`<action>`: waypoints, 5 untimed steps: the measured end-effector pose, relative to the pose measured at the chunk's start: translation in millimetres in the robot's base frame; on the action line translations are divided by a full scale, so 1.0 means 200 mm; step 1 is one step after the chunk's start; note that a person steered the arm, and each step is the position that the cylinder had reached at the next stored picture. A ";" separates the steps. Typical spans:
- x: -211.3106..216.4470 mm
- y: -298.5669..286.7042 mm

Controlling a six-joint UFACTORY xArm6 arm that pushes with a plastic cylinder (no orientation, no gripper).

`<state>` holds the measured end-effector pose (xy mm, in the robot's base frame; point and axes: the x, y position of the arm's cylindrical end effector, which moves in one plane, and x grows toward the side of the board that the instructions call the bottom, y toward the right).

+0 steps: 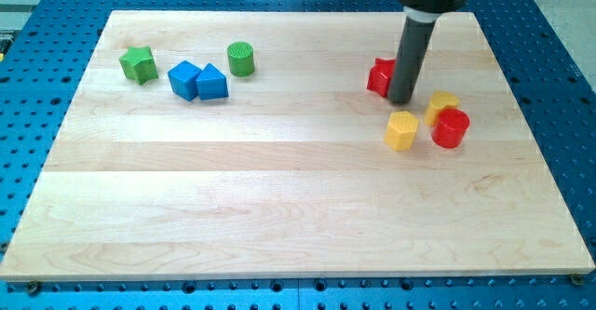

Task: Place the red star above the green star

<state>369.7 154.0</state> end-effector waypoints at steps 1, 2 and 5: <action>-0.20 -0.28; -0.27 -0.77; -0.26 -0.92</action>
<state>316.8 -30.2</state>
